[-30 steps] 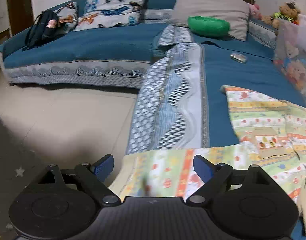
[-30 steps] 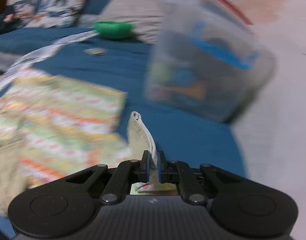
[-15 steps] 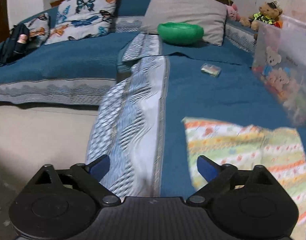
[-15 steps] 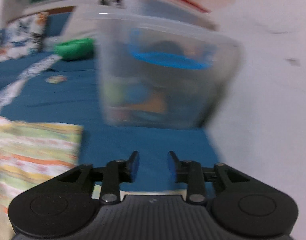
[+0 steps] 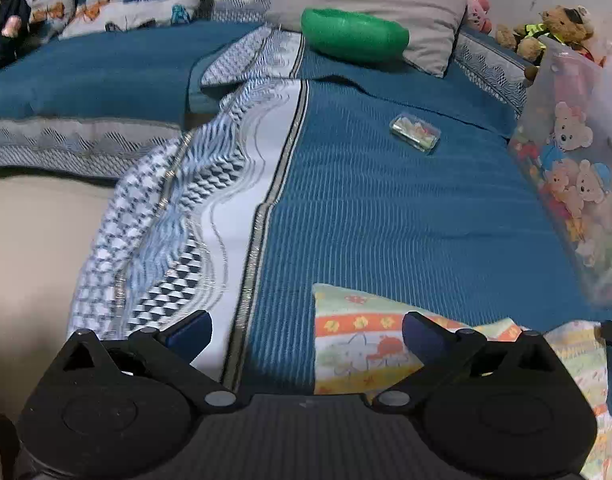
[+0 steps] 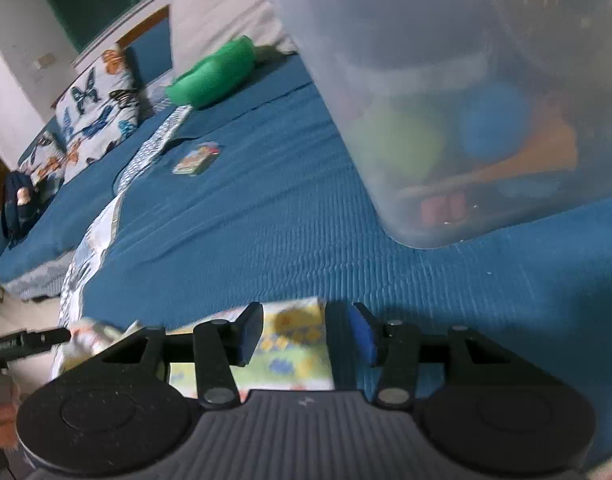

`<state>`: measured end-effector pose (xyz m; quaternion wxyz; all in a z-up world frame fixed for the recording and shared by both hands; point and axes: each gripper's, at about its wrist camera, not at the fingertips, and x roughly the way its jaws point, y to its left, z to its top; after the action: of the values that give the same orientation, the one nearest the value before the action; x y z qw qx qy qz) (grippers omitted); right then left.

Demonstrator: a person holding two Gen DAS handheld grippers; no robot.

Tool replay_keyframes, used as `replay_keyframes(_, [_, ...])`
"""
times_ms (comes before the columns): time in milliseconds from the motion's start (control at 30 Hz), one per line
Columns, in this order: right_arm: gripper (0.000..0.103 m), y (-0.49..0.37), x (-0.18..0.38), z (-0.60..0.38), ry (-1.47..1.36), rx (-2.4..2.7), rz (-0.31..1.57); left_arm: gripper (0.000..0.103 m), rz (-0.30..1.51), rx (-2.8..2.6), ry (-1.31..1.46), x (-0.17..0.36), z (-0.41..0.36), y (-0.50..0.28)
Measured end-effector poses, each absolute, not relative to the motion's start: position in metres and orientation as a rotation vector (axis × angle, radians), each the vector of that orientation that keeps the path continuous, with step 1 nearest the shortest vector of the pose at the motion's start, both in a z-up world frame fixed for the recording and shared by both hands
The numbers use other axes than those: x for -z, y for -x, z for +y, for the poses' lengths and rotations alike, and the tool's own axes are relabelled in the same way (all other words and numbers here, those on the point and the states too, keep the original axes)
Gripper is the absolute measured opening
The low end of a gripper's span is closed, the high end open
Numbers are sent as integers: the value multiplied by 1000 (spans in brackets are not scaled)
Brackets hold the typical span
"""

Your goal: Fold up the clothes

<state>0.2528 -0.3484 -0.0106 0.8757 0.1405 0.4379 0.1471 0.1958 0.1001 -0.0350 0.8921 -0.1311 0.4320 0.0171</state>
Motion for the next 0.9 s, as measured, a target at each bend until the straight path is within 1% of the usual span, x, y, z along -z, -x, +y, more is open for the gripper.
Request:
replay_keyframes(67, [48, -262, 20, -347, -311, -315, 933, 96, 908, 4, 302, 40, 100, -201])
replay_keyframes(100, [47, -264, 24, -346, -321, -325, 938, 87, 916, 29, 314, 43, 100, -204])
replay_keyframes(133, [37, -265, 27, -345, -329, -335, 942, 73, 923, 56, 325, 45, 100, -206])
replay_keyframes(167, [31, -265, 27, -345, -335, -345, 937, 67, 930, 82, 338, 47, 99, -208])
replay_keyframes(200, [19, -266, 27, -346, -357, -363, 933, 52, 932, 106, 354, 48, 98, -209])
replay_keyframes(233, [16, -267, 27, -347, -379, -380, 928, 37, 929, 126, 370, 48, 98, -209])
replay_keyframes(333, [12, -255, 18, -350, -399, -438, 878, 19, 891, 197, 404, 42, 97, -203])
replay_keyframes(433, [7, -230, -1, -346, -356, -536, 797, 16, 806, 290, 370, 29, 94, -183])
replay_keyframes(567, [7, -183, -19, -329, -190, -697, 758, 16, 734, 427, 258, 21, 89, -149])
replay_keyframes(667, [7, -158, -16, -315, -59, -780, 809, 16, 742, 483, 143, 26, 85, -129])
replay_keyframes(800, [7, -147, -4, -296, 99, -810, 870, 17, 782, 526, 31, 38, 79, -110])
replay_keyframes(900, [11, -147, -9, -301, 89, -796, 856, 19, 793, 532, -22, 45, 78, -98])
